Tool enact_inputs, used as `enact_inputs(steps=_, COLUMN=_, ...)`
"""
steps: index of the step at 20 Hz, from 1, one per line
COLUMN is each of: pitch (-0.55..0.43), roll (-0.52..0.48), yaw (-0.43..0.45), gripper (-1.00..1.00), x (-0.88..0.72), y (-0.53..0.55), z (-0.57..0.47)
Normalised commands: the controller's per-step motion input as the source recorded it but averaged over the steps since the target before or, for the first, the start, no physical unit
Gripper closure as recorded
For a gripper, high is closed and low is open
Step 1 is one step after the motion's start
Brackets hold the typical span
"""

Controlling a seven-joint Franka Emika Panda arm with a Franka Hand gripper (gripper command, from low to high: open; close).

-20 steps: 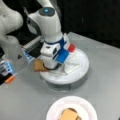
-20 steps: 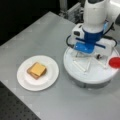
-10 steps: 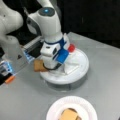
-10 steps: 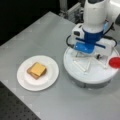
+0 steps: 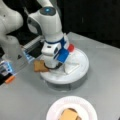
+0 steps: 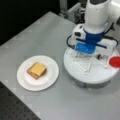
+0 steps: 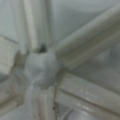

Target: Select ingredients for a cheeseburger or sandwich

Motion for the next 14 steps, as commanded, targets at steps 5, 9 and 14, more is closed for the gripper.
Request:
enact_inputs(steps=5, pitch=-0.083, roll=-0.134, yaw=0.359, gripper=-1.00, x=-0.35, y=0.05, z=-0.23)
enact_inputs(steps=9, pitch=-0.083, roll=-0.062, yaw=0.359, gripper=-1.00, x=-0.35, y=0.09, z=-0.21)
enact_inputs(steps=14, pitch=-0.076, roll=0.007, yaw=0.347, gripper=-1.00, x=-0.34, y=0.06, z=-0.18)
